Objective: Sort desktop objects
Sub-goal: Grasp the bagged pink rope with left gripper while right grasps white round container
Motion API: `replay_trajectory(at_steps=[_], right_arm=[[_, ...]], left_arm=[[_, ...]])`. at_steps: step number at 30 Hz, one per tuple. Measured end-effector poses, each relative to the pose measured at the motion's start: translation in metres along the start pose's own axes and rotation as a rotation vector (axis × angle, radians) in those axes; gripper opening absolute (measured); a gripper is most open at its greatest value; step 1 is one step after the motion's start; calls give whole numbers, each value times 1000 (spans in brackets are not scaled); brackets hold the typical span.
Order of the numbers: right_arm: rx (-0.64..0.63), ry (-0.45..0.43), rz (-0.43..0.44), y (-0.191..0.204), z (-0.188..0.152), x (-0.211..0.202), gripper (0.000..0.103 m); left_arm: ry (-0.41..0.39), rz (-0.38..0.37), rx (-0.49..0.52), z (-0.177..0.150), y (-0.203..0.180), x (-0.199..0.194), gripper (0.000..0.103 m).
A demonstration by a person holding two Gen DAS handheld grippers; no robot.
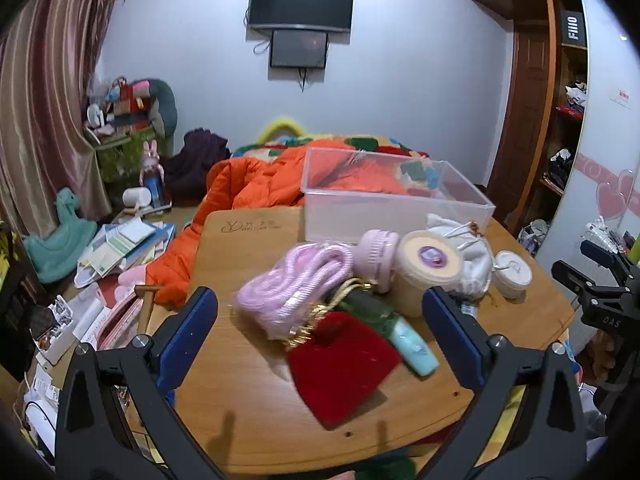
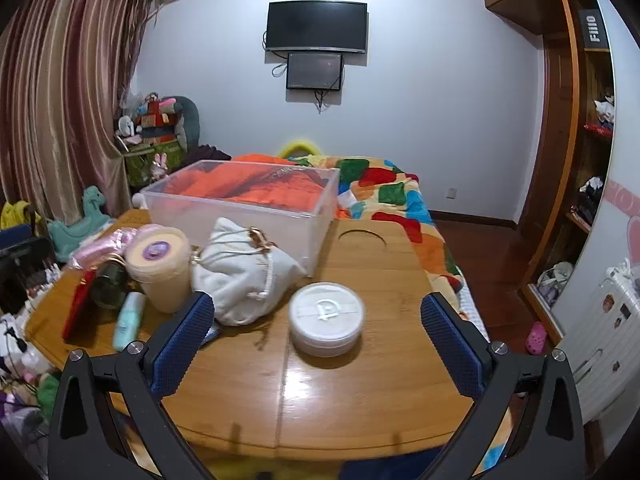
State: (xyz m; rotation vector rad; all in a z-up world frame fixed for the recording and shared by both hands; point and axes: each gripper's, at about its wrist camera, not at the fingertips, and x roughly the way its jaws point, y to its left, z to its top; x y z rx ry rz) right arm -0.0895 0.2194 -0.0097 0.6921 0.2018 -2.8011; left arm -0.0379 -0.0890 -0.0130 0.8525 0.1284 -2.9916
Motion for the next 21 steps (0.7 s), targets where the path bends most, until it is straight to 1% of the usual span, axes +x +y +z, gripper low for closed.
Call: replay_trajectory(at_steps=[2,4,7,10,12,14,16,17,21], right_arm=[[-6,16,4,-3,0,6,103],[-21,41,12,-5,-1,15,103],[-42,84,30,-6,-3,28,103],[-47,133,43,-8,-4,43,103],[-48,158,50,-9,-4,50,103],[-51,183,56,-10,-4,58,103],[-55,207,70,-12,-3,66,103],[-58,223,79,-12,-2,70,103],[-49,272,114,-14,-2,85,103]], left_arm=[[19,7,3,3,10,7,103],[42,-5,15,6,15,16,103],[95,-60,55,11,22,33,103],[144,-97,120,17,24,52,103],[190,-128,154,20,24,66,103],[227,-128,182,22,25,80,103],[264,-109,207,23,26,94,103],[285,-109,206,23,28,101,103],[327,-166,148,26,38,113,103]])
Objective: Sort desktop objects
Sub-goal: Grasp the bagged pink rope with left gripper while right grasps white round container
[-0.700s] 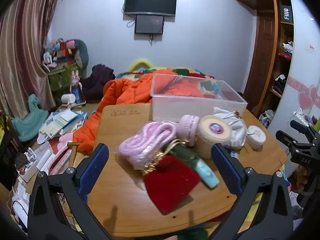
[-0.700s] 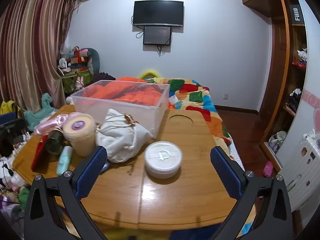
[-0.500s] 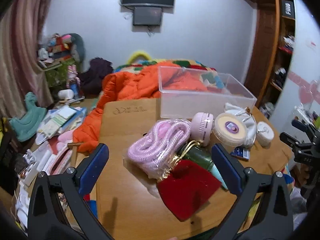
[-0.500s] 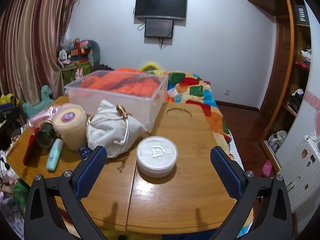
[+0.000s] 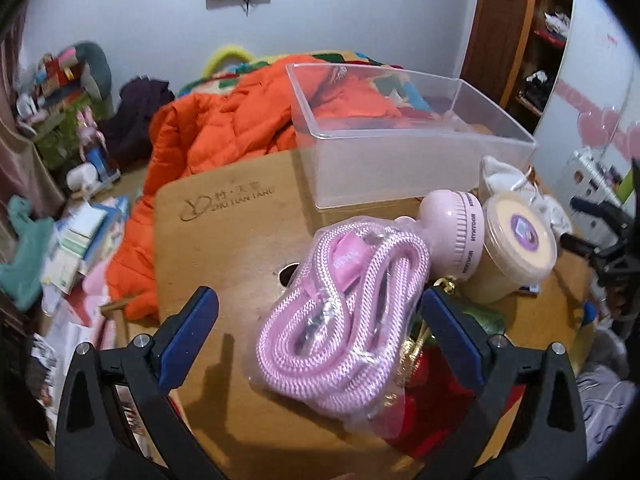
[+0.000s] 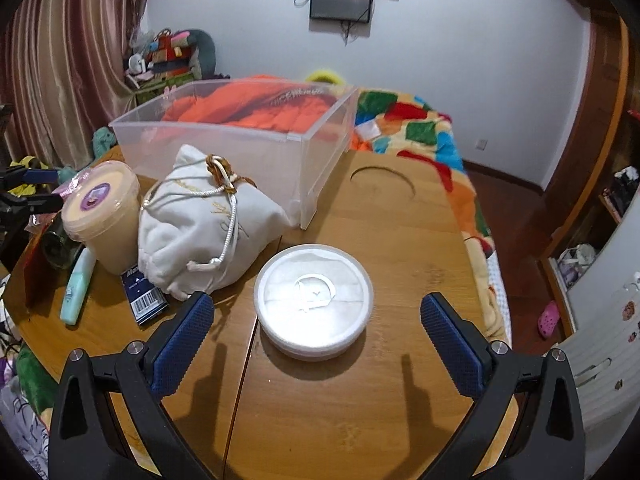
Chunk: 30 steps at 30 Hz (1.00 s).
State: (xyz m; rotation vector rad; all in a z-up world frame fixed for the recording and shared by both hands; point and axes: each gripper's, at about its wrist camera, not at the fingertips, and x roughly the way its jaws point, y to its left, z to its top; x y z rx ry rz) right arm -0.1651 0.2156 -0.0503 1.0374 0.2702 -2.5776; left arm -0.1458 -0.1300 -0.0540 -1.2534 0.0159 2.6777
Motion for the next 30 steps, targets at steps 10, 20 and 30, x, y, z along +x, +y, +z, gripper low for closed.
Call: replay_trajectory(at_steps=[10,20,30], right_arm=[[-17,79,36,-7,5,29,95],[-9,72,98,-9,5,31,68],[-31,40,73,-6,4,21,62]], left_arm=[[43,-167,-58,6,7,16,103],[56,-164,-31,7,-1,25,77],[16,-20,0,7,-12,12,51]])
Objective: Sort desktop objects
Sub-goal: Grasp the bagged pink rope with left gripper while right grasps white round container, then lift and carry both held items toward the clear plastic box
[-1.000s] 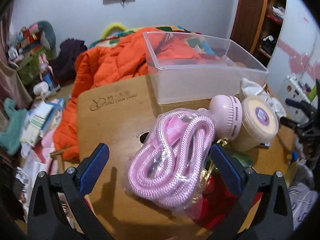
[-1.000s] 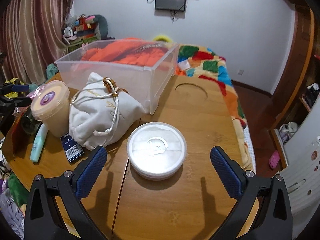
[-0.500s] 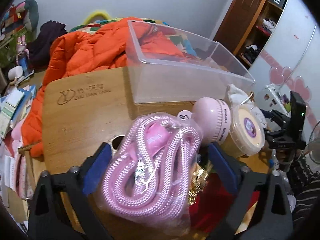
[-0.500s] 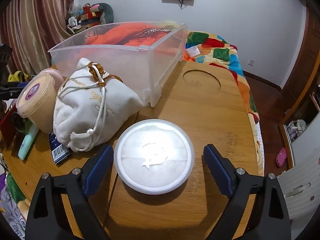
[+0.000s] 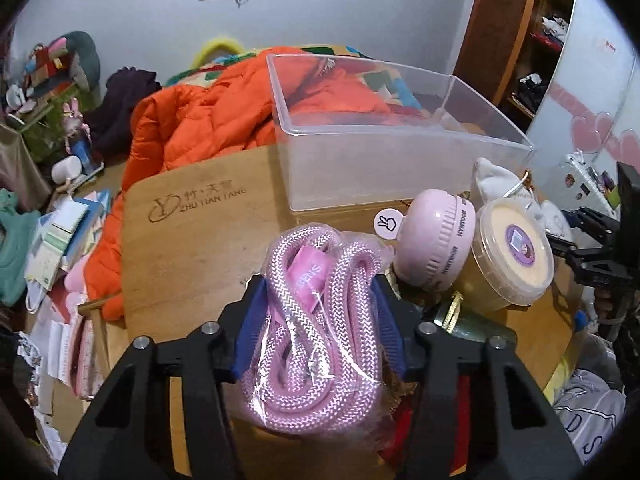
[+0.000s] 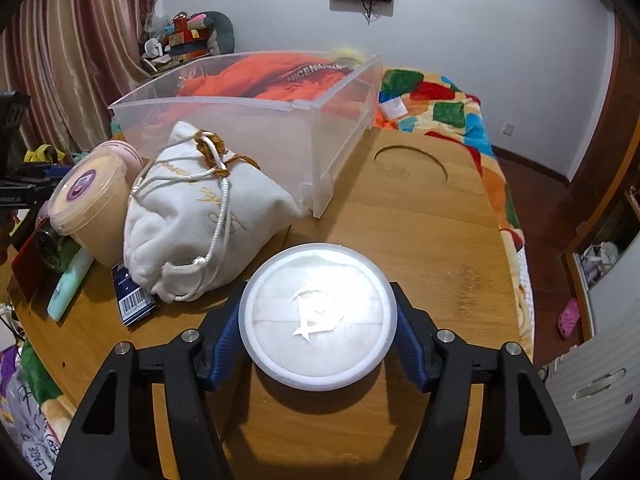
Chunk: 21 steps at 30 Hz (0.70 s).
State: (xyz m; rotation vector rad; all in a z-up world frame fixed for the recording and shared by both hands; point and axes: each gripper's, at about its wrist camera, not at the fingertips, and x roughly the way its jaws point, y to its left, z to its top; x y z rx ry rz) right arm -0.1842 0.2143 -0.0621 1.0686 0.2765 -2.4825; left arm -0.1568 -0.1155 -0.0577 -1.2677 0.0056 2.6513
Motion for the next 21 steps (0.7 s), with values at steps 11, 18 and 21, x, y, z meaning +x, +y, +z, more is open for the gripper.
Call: replay_trajectory(at_steps=[11,18,21], right_arm=[[13,-31,16,1,-4,-22,62],[-1,-35,24,5,-2,-24,62],[-2,-40,31,5,0,-24,62]], left_arm=[[36,114,19,-1,5,3,76],[58,116,54,-4,5,20,78],[38,141,84,-4,0,20,67]])
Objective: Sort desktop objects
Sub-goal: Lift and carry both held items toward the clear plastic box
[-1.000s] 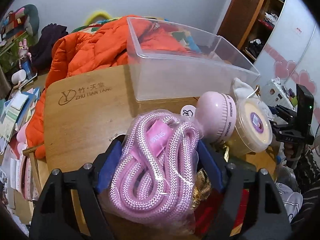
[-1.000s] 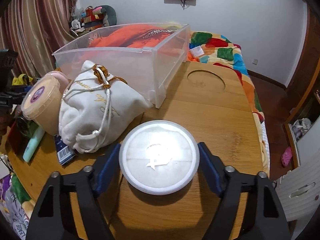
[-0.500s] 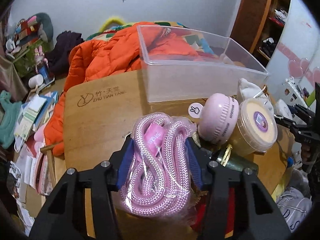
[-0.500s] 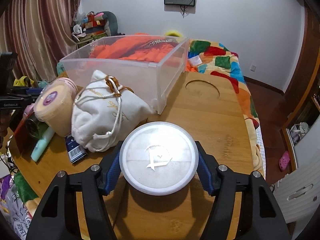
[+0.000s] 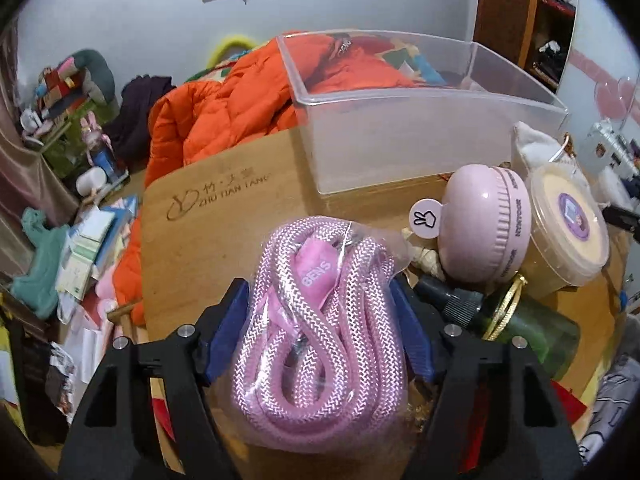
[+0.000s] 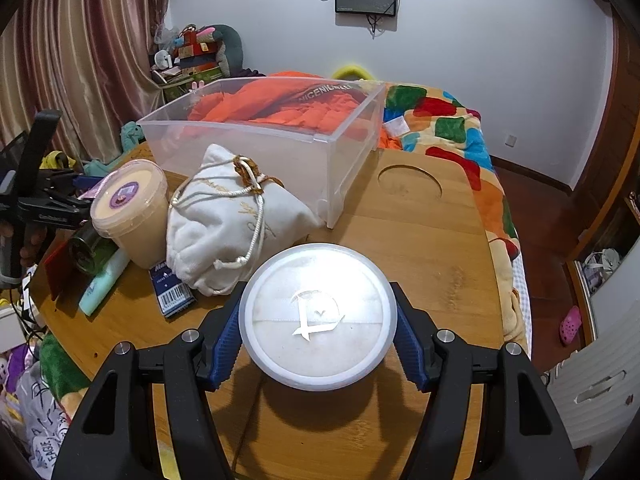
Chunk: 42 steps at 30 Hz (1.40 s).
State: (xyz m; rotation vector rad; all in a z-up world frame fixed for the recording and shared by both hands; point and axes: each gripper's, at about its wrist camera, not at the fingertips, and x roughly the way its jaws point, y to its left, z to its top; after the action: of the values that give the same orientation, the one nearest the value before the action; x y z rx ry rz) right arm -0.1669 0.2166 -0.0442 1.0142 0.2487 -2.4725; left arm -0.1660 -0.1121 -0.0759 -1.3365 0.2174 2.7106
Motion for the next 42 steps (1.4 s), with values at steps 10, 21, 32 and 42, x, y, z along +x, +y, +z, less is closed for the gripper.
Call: replay_trajectory(at_steps=[10,21,32,42], right_arm=[[-4,-47,7,4,17,-12,62],[-32,-103,22,12,41,-26,62],[-52,-141,69,12,77,-29,62],[-98,-181,86,17,120,-27,62]], left_arm=[[-56,90,-35,-5,3,-19,57],[-207,98,-89,2,7,-77,57],[-320,81,-107,36,-6,-117,57],[-350,27,-93,80,-11,-120,57]])
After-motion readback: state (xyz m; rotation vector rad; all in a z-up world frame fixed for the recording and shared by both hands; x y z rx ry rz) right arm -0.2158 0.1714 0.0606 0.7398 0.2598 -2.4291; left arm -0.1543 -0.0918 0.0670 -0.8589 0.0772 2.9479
